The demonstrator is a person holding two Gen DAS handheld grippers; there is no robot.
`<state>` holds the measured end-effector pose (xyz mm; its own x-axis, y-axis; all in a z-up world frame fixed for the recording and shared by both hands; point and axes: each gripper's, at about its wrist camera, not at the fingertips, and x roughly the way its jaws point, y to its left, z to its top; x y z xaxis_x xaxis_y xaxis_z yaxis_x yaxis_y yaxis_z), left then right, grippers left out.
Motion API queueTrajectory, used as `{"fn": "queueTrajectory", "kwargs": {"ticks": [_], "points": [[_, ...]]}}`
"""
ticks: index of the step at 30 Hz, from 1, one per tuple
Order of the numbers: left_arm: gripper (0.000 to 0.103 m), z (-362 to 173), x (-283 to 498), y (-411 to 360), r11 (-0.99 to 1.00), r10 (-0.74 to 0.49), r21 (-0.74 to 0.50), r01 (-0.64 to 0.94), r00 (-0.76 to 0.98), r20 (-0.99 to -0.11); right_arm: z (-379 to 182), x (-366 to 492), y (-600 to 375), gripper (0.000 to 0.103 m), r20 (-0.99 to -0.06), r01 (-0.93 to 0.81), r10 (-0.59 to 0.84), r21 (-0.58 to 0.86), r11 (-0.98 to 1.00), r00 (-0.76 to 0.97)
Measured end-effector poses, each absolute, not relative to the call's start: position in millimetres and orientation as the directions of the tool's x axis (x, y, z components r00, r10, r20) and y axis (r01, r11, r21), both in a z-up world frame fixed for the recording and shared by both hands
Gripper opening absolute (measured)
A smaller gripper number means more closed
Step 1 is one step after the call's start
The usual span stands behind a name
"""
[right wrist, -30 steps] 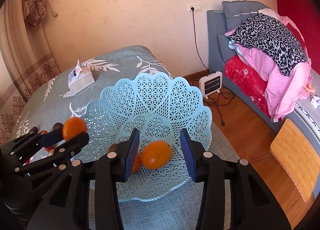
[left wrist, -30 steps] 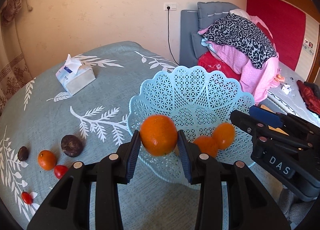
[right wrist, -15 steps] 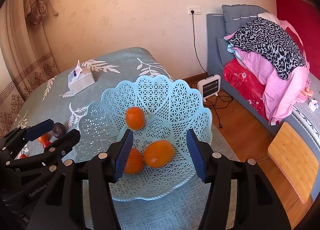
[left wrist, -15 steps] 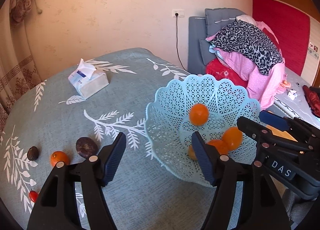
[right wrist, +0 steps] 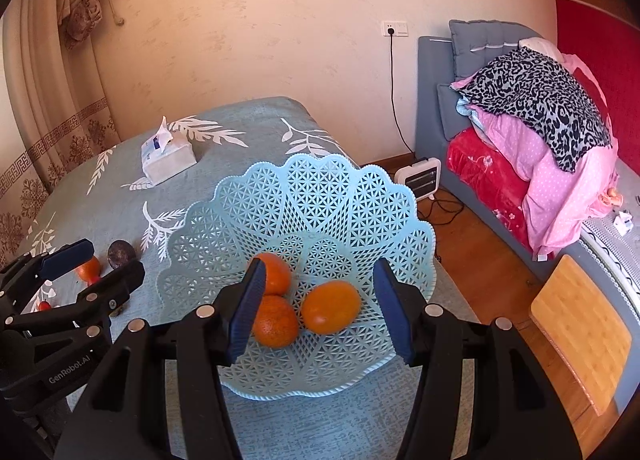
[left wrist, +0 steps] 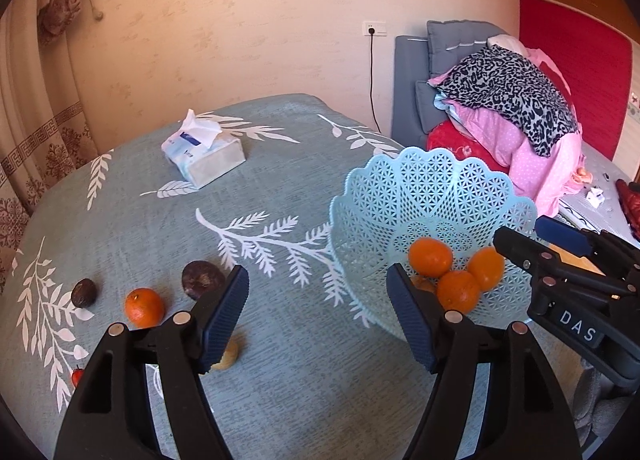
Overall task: Organize fruits
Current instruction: 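Withdraw both open tools from the basket back over the bed, then grasp the dark brown fruit with the left tool while the right tool grasps the brown kiwi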
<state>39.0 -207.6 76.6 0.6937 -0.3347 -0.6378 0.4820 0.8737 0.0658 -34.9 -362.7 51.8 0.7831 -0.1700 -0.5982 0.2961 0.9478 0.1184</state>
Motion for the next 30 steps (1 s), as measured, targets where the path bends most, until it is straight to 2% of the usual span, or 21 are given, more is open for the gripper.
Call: {"fn": "queueTrajectory", "kwargs": {"ticks": [6,16,30], "points": [[0.071,76.7,39.0,-192.9,0.888,-0.310,0.075,0.454,0.710,-0.633,53.3,-35.5,-354.8,0.057,-0.598,0.274,-0.151,0.120,0.954,0.787],[0.071,73.5,52.0,-145.1,0.929,-0.246,0.062,0.366,0.732,-0.636,53.5,-32.3,-327.6,0.058,-0.603,0.159,-0.020,0.177,0.971,0.797],[0.071,65.9,87.5,-39.1,0.985,-0.072,0.074,0.154,0.764,-0.641,51.6,-15.2,-266.3,0.058,-0.623,0.023,0.082,0.159,0.987,0.778]]}}
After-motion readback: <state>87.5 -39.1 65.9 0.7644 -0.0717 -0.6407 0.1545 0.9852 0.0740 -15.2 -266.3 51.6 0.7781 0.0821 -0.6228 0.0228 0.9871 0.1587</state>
